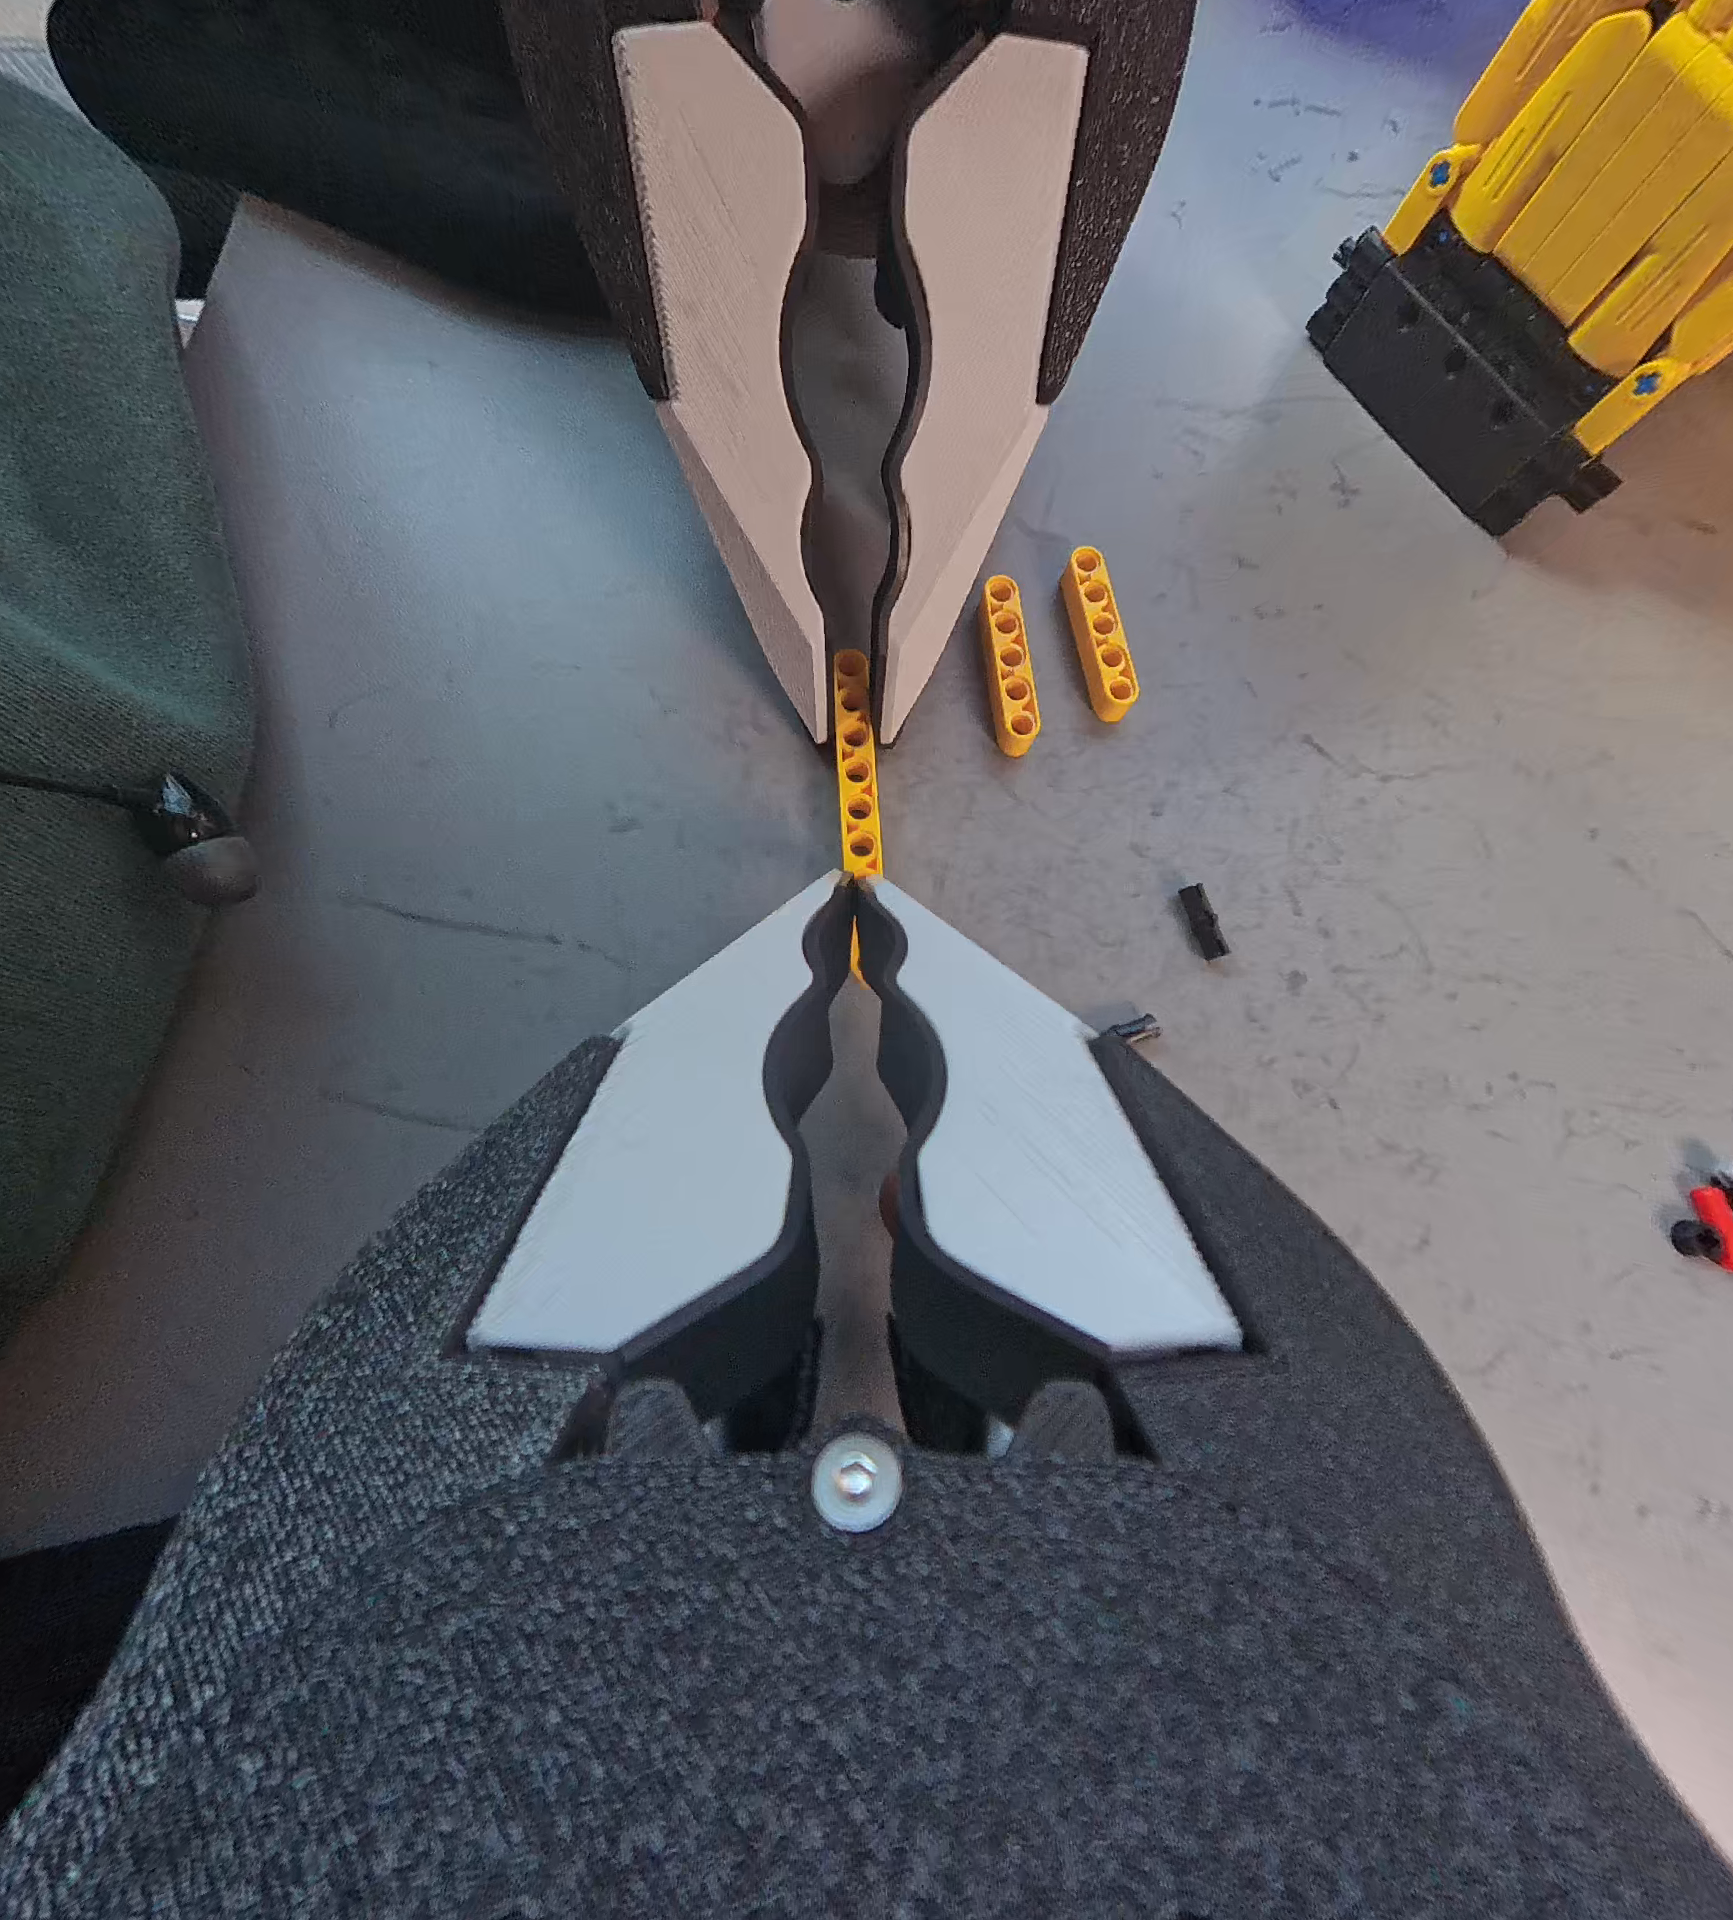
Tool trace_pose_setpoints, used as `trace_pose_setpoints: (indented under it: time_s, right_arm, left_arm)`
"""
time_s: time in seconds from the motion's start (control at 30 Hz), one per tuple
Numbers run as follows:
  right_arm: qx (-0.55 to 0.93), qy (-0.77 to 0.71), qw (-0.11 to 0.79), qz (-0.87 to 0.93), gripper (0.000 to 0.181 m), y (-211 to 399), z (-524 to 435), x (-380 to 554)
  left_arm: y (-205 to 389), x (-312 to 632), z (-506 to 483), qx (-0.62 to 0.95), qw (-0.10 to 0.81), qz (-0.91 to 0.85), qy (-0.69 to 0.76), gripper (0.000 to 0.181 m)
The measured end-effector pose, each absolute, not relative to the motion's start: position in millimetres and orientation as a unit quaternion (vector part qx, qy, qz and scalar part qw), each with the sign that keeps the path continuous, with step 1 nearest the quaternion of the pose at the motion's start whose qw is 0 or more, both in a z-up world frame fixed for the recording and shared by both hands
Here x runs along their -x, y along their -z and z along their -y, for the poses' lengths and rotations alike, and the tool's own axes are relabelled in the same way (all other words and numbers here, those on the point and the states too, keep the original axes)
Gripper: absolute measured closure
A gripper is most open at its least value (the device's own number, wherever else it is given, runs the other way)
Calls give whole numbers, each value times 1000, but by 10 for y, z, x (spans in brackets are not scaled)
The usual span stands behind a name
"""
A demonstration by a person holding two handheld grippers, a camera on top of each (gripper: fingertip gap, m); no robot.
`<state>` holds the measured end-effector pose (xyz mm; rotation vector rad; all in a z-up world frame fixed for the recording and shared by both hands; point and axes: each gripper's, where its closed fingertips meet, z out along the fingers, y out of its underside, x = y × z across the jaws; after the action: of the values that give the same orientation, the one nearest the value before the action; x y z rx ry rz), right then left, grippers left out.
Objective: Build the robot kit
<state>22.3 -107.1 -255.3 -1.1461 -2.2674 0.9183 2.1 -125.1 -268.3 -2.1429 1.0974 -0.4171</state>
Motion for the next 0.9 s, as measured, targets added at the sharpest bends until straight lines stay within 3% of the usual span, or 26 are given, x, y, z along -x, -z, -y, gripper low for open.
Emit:
trace_pose_setpoints:
  time_s: [0.9]
  right_arm:
    - [394,-315,201,840,181,2582,1172,-59]
  left_arm:
    - [2684,-26,1258,823,344,-422,162,174]
